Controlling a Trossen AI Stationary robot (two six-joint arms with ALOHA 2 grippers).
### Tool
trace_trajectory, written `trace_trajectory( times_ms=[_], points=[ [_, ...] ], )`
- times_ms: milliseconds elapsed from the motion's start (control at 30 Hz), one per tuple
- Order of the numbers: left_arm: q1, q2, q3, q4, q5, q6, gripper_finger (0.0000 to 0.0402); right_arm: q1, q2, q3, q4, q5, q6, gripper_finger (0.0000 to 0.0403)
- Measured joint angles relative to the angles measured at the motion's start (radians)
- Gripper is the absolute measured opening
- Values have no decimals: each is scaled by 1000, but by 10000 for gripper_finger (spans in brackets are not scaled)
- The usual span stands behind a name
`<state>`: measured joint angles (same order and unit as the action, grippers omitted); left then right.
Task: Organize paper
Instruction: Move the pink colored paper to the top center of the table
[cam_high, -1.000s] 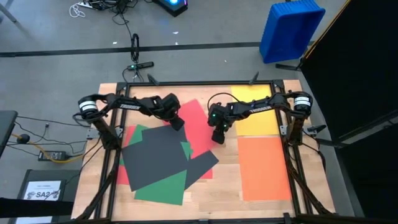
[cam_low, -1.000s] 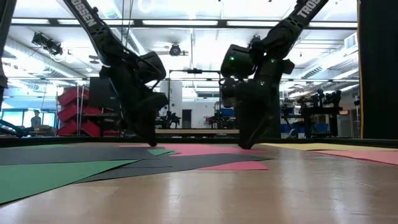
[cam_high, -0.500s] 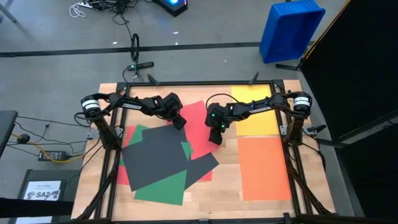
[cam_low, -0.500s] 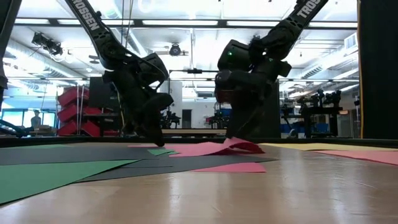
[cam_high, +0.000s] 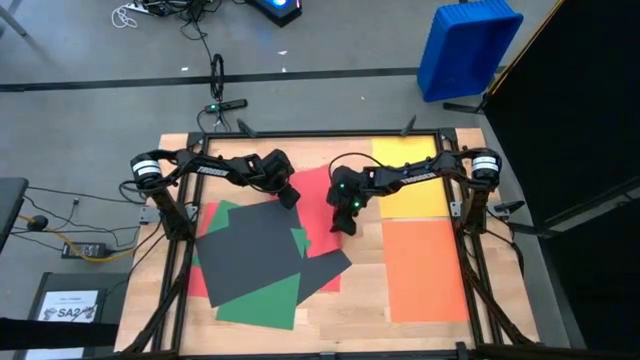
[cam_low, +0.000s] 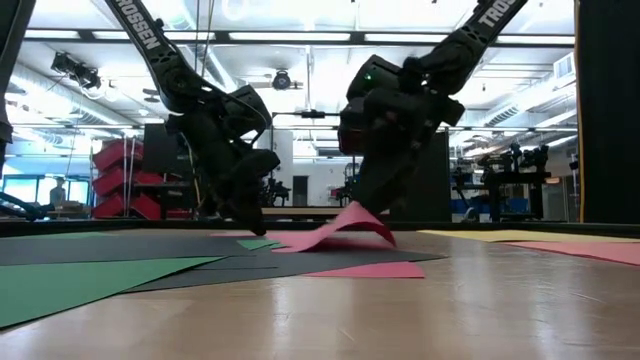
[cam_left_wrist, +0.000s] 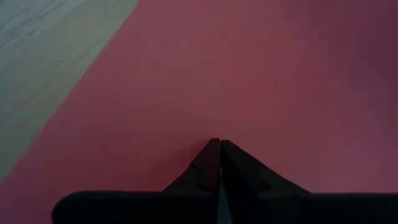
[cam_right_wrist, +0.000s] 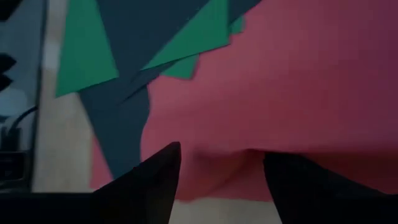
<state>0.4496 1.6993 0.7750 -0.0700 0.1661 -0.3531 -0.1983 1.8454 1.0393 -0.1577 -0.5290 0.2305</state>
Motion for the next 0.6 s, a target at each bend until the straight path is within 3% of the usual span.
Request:
trace_trajectory(
  times_ms=[433, 600],
  points=[
    [0, 1, 0, -14, 0, 2, 0, 115, -7, 0, -177, -23, -10, 199],
    [2, 1, 1, -20, 0, 2, 0, 163, -16, 1, -196, 63, 1, 203]
  ],
)
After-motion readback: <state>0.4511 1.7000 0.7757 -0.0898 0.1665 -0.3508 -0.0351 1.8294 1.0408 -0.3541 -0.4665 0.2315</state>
